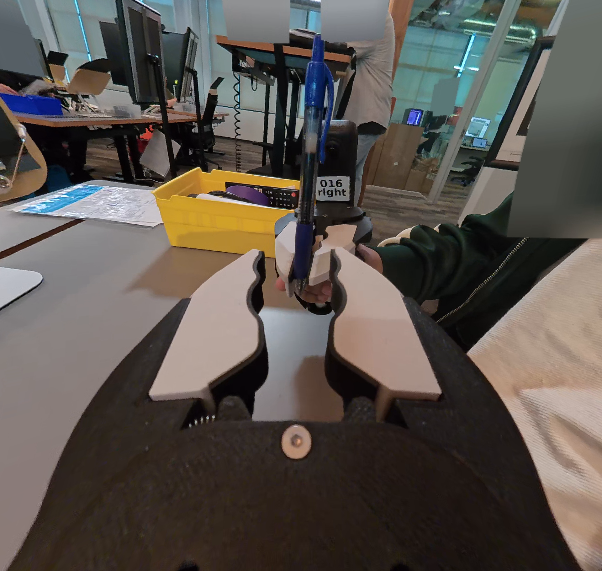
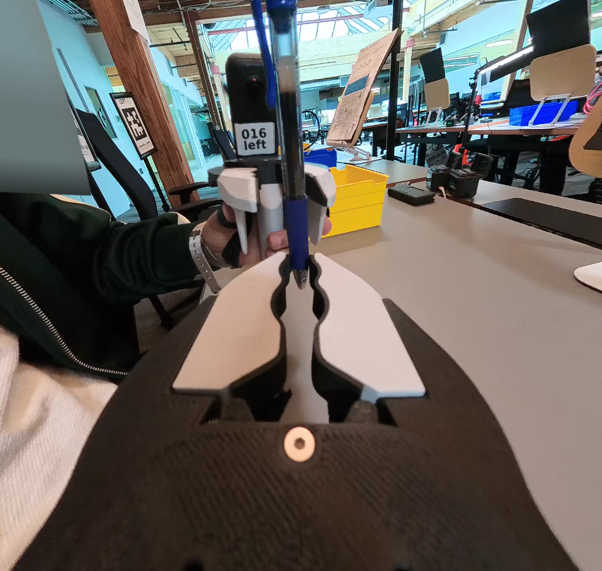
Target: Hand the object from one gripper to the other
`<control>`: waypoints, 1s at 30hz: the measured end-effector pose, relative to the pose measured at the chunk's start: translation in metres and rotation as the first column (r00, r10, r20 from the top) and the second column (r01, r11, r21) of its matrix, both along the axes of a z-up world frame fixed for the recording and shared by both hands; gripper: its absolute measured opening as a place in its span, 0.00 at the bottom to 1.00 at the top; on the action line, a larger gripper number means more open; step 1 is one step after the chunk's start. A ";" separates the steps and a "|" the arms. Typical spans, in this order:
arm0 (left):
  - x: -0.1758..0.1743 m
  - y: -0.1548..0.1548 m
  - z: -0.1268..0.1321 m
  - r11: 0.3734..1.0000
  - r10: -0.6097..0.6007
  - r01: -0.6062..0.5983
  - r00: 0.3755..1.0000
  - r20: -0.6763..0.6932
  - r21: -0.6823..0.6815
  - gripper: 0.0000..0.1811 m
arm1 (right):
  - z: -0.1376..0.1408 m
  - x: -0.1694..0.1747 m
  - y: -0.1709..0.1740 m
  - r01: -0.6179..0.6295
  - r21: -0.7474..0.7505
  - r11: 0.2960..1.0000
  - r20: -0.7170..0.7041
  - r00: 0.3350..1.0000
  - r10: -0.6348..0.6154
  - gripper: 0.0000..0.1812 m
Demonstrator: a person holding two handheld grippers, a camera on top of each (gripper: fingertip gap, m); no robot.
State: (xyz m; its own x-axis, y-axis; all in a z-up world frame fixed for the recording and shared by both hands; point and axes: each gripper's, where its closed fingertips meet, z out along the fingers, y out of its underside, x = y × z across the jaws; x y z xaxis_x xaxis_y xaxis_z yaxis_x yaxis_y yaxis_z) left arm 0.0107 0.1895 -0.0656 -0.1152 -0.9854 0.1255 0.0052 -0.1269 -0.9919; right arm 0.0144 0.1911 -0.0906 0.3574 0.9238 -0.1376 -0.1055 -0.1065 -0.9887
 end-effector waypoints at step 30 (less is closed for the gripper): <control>0.004 0.003 -0.006 0.997 0.073 -0.073 0.997 0.016 -0.001 0.08 | -0.017 -0.014 0.011 0.129 -0.014 0.992 0.122 0.984 -0.126 0.06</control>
